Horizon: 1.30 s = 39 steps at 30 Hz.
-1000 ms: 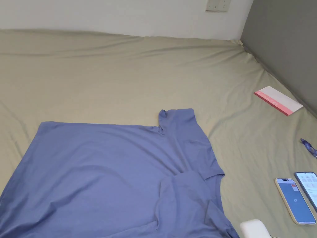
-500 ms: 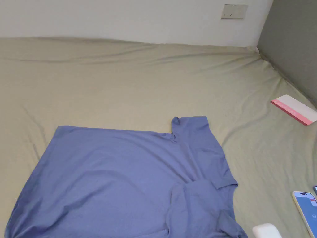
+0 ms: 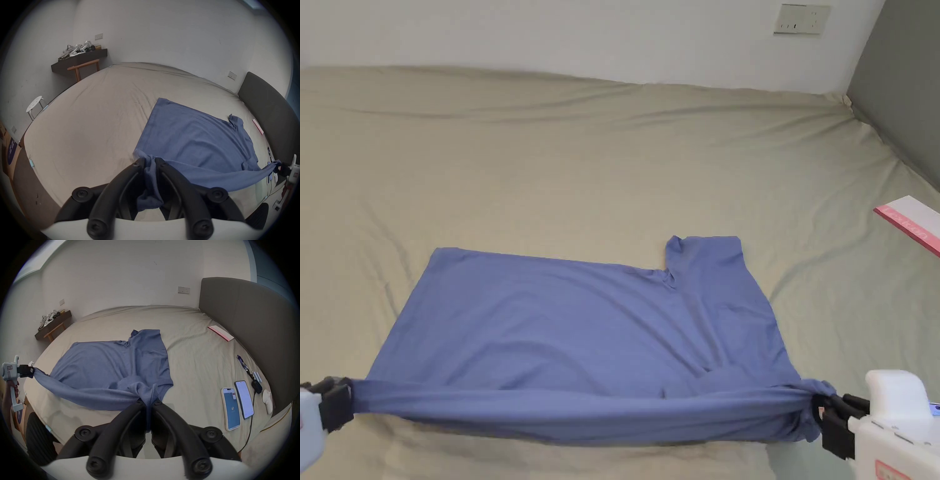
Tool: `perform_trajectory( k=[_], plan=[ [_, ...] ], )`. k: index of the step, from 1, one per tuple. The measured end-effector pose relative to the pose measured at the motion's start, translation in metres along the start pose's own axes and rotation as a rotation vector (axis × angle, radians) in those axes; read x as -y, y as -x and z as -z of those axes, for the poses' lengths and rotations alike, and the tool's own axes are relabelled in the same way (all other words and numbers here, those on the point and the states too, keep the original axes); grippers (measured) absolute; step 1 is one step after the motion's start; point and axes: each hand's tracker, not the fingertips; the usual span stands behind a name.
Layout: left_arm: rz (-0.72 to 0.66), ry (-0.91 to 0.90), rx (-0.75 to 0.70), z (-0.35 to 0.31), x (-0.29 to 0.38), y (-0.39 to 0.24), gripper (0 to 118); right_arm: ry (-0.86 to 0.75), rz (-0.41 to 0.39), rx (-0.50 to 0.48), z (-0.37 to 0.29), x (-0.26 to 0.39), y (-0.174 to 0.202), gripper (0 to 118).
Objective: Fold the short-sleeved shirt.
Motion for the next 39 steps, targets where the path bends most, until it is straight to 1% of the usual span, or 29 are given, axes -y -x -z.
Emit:
perform_trajectory(
  k=[4,6,10,13,17,18,19,20,21,22,23,24,25,27,28,30,34,39],
  plan=[
    [-0.005,0.040,-0.004,0.039,-0.023,-0.007,11,0.065,-0.028,0.039,0.041,-0.019,0.003,7],
    [0.021,0.072,-0.017,0.061,-0.031,-0.014,11,0.115,-0.039,0.054,0.063,-0.027,0.004,7],
    [0.081,0.177,-0.042,0.112,-0.041,-0.025,11,0.227,-0.114,0.105,0.116,-0.035,0.007,7],
    [0.114,0.241,-0.056,0.145,-0.042,-0.032,11,0.287,-0.097,0.113,0.147,-0.033,0.005,7],
    [0.126,0.270,-0.064,0.167,-0.039,-0.037,12,0.301,-0.072,0.116,0.164,-0.027,0.003,9],
    [0.127,0.268,-0.064,0.167,-0.040,-0.037,19,0.297,-0.071,0.122,0.166,-0.027,0.003,15],
    [0.127,0.264,-0.064,0.166,-0.043,-0.037,22,0.289,-0.069,0.126,0.165,-0.029,0.003,25],
    [0.124,0.262,-0.062,0.166,-0.046,-0.038,27,0.277,-0.074,0.148,0.165,-0.032,0.003,31],
    [0.134,0.232,-0.077,0.166,-0.050,-0.038,27,0.252,-0.084,0.213,0.165,-0.036,0.002,31],
    [0.153,0.192,-0.099,0.165,-0.057,-0.038,53,0.221,-0.091,0.269,0.164,-0.041,-0.001,65],
    [0.164,0.166,-0.122,0.164,-0.063,-0.035,81,0.182,-0.074,0.267,0.161,-0.048,-0.006,85],
    [0.152,0.107,-0.125,0.153,-0.071,-0.034,104,0.138,-0.046,0.264,0.154,-0.056,-0.010,93],
    [0.125,0.009,-0.095,0.138,-0.079,-0.034,113,0.104,-0.010,0.270,0.144,-0.067,-0.013,93],
    [0.091,-0.115,-0.070,0.106,-0.090,-0.037,113,0.024,0.021,0.248,0.121,-0.081,-0.013,93],
    [0.086,-0.165,-0.069,0.087,-0.096,-0.040,113,-0.028,0.020,0.235,0.105,-0.091,-0.011,93],
    [0.095,-0.264,-0.041,0.053,-0.102,-0.048,113,-0.104,-0.005,0.227,0.077,-0.104,0.000,93],
    [0.134,-0.453,-0.008,-0.014,-0.108,-0.070,113,-0.291,-0.064,0.198,0.014,-0.122,0.037,93],
    [0.202,-0.608,0.015,-0.077,-0.103,-0.102,111,-0.472,-0.141,0.182,-0.049,-0.131,0.085,93]
  ],
)
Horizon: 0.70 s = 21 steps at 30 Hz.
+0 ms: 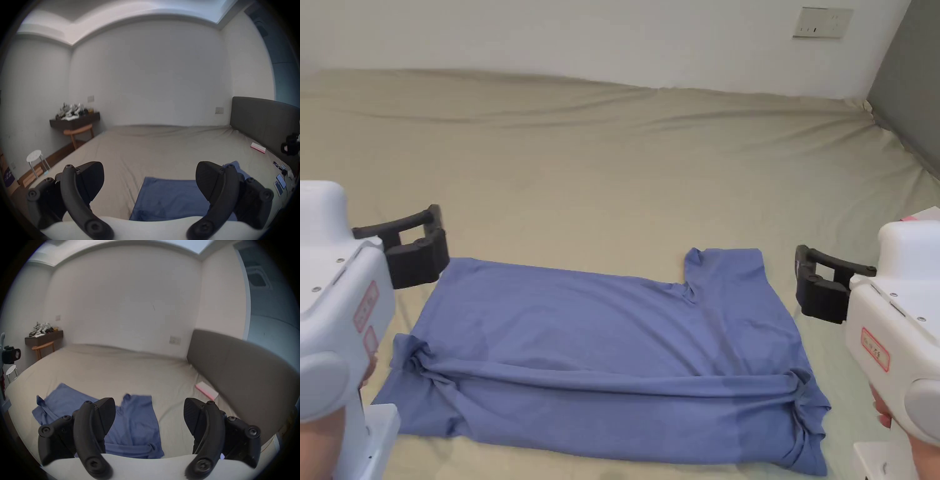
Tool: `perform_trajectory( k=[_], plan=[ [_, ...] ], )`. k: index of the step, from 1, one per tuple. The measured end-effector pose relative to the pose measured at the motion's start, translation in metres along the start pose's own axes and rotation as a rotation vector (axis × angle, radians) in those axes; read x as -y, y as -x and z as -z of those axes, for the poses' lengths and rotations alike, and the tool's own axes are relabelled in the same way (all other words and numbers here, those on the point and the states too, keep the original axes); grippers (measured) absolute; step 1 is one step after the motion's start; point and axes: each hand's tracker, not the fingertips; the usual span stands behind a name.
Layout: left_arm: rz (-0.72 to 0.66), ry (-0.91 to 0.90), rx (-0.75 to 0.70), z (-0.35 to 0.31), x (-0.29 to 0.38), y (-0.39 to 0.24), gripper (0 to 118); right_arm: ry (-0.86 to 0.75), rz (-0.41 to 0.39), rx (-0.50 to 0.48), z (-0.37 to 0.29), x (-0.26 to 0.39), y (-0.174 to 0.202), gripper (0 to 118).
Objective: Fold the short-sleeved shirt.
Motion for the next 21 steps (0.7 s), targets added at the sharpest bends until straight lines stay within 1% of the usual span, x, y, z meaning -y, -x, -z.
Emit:
perform_trajectory(
  k=[2,3,4,5,6,7,8,9,10,13,18,21],
  plan=[
    [0.022,-0.039,0.003,-0.016,-0.007,-0.011,100,-0.044,-0.029,-0.018,-0.015,-0.009,0.012,90],
    [0.041,-0.045,-0.004,-0.023,-0.010,-0.018,91,-0.064,-0.054,-0.032,-0.023,-0.013,0.019,86],
    [0.057,-0.048,-0.005,-0.024,-0.009,-0.021,74,-0.078,-0.074,-0.039,-0.029,-0.015,0.026,72],
    [0.072,-0.051,-0.001,-0.027,-0.010,-0.025,62,-0.087,-0.098,-0.035,-0.032,-0.016,0.031,52],
    [0.092,-0.046,0.012,-0.031,-0.010,-0.030,48,-0.097,-0.116,-0.034,-0.037,-0.017,0.037,25],
    [0.114,-0.047,0.024,-0.034,-0.008,-0.034,30,-0.109,-0.131,-0.029,-0.040,-0.017,0.042,6],
    [0.125,-0.051,0.018,-0.037,-0.007,-0.040,16,-0.121,-0.148,-0.009,-0.042,-0.016,0.045,5],
    [0.141,-0.055,0.013,-0.039,-0.005,-0.044,4,-0.132,-0.153,-0.009,-0.043,-0.014,0.048,2],
    [0.151,-0.061,0.010,-0.040,-0.002,-0.047,0,-0.125,-0.156,-0.017,-0.044,-0.013,0.051,2],
    [0.160,-0.044,-0.006,-0.042,0.002,-0.052,0,-0.099,-0.155,-0.056,-0.044,-0.012,0.053,2],
    [0.146,-0.018,0.008,-0.037,0.007,-0.046,0,-0.086,-0.171,-0.058,-0.042,-0.009,0.054,2],
    [0.154,0.062,0.051,-0.025,0.017,-0.038,0,-0.077,-0.169,-0.059,-0.039,-0.006,0.051,2]
  ],
)
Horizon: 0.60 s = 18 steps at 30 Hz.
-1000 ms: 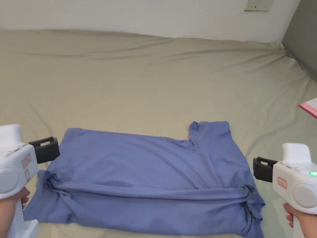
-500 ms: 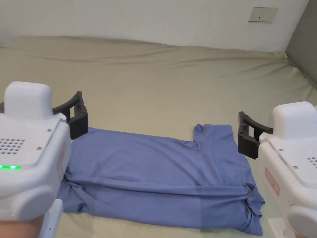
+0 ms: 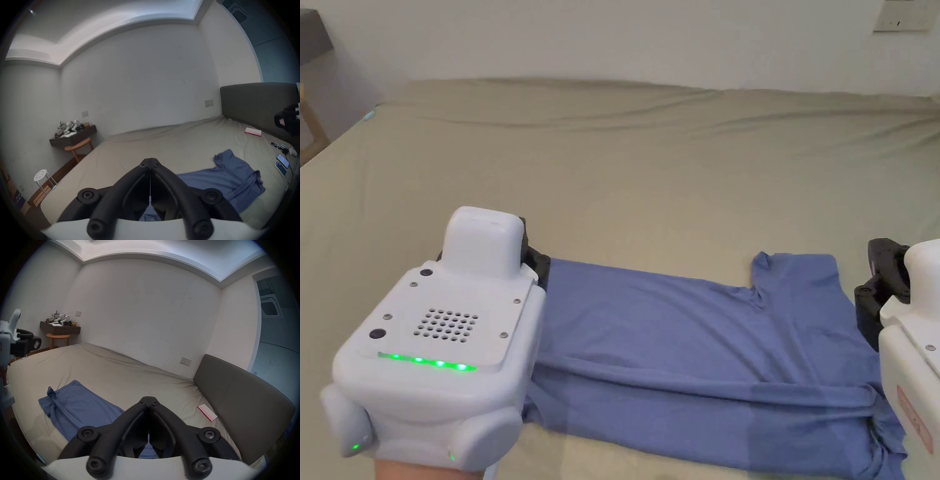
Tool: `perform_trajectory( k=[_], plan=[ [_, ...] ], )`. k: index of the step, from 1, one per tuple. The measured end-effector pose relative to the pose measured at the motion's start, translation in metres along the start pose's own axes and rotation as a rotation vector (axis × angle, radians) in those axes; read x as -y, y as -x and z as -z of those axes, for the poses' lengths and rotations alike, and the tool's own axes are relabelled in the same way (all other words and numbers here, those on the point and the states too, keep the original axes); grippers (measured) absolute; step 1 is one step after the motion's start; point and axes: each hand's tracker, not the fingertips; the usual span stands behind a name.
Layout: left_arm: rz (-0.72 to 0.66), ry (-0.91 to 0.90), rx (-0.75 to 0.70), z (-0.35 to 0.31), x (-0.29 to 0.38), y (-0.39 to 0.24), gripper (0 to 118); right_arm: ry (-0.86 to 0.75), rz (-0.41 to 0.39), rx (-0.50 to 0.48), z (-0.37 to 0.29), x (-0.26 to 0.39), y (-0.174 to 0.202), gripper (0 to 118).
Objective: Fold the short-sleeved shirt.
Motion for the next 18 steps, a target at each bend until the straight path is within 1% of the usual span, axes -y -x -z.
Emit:
perform_trajectory(
  k=[2,3,4,5,6,7,8,10,11,13,15,17,18],
  plan=[
    [0.004,0.067,-0.011,0.014,0.018,0.006,0,0.012,0.002,-0.001,0.002,0.004,-0.002,2],
    [0.009,0.121,-0.007,0.020,0.028,0.009,11,0.019,0.004,0.000,0.002,0.006,-0.003,2],
    [0.010,0.170,-0.006,0.030,0.043,0.013,31,0.027,0.003,0.002,0.001,0.009,-0.006,2],
    [0.019,0.238,-0.010,0.039,0.056,0.017,41,0.036,0.000,0.004,0.002,0.012,-0.007,2],
    [0.033,0.323,-0.013,0.050,0.073,0.021,47,0.049,-0.003,0.005,0.003,0.016,-0.009,2],
    [0.049,0.402,-0.030,0.059,0.089,0.024,60,0.058,-0.007,0.009,0.003,0.020,-0.012,2],
    [0.047,0.455,-0.031,0.067,0.105,0.028,76,0.066,-0.009,0.016,0.002,0.024,-0.014,2],
    [-0.031,0.592,-0.009,0.088,0.141,0.042,114,0.103,-0.014,0.028,0.004,0.032,-0.020,2],
    [-0.071,0.633,-0.010,0.096,0.154,0.047,118,0.116,-0.015,0.032,0.005,0.036,-0.023,2],
    [-0.158,0.715,-0.028,0.114,0.183,0.061,116,0.144,-0.013,0.040,0.005,0.044,-0.028,2],
    [-0.197,0.792,-0.067,0.127,0.201,0.071,116,0.174,-0.013,0.042,0.005,0.050,-0.033,2],
    [-0.247,0.767,-0.075,0.136,0.213,0.077,116,0.197,-0.022,0.059,0.003,0.056,-0.036,2],
    [-0.257,0.774,-0.083,0.142,0.218,0.079,113,0.210,-0.026,0.066,0.003,0.060,-0.038,2]
  ],
)
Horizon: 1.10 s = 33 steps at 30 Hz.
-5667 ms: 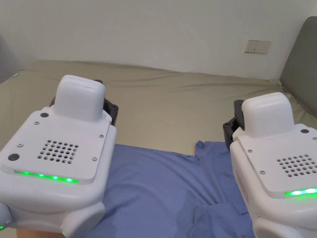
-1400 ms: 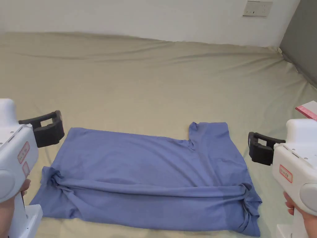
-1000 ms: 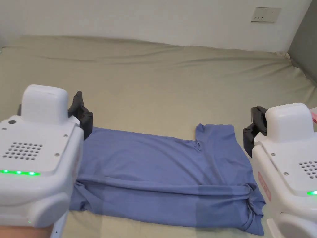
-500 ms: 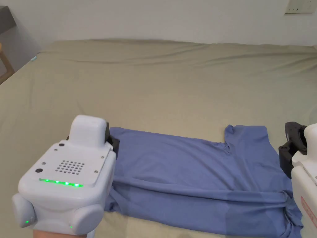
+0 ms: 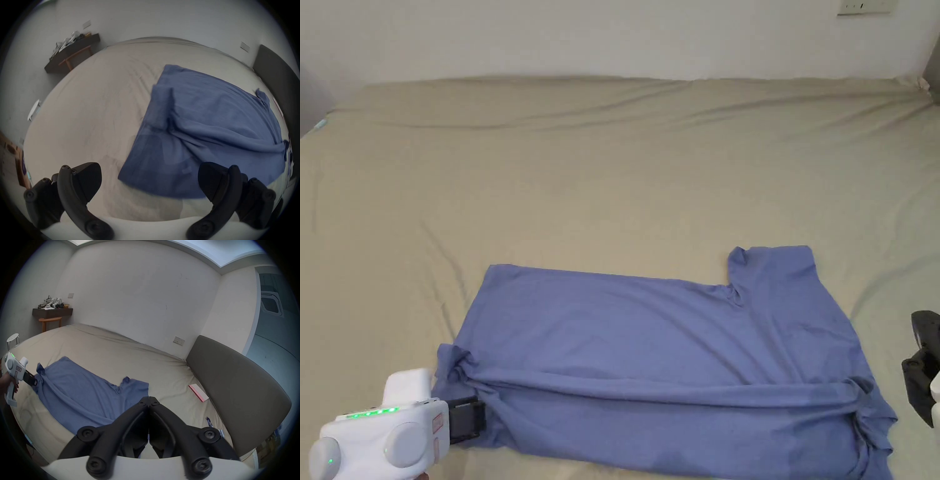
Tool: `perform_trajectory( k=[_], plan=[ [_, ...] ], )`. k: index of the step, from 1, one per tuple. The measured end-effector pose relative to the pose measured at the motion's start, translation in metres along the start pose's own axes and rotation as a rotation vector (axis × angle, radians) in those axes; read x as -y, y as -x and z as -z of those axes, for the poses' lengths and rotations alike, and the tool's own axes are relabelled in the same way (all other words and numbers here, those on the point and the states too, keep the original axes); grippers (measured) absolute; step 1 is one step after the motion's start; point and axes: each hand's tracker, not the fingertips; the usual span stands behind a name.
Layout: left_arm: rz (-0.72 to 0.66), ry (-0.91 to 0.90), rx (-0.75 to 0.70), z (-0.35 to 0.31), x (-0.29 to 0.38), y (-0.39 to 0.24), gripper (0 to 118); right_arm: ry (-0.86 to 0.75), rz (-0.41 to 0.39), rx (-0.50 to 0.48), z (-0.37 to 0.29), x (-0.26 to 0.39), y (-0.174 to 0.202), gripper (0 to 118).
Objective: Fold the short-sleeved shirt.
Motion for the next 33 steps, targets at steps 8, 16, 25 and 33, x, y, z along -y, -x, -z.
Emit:
perform_trajectory(
  k=[8,16,25,33],
  plan=[
    [0.067,0.023,0.045,0.000,-0.002,-0.011,82,0.071,0.015,0.017,0.005,0.012,-0.011,2],
    [0.172,-0.134,0.017,-0.053,-0.002,-0.030,6,0.366,0.139,-0.108,0.060,0.054,-0.013,113],
    [0.153,-0.132,0.011,-0.062,0.000,-0.019,6,0.740,0.233,-0.162,0.156,0.154,0.012,113],
    [0.139,-0.031,0.009,-0.036,0.020,-0.011,6,0.682,0.249,-0.289,0.154,0.143,0.025,59]
  ],
)
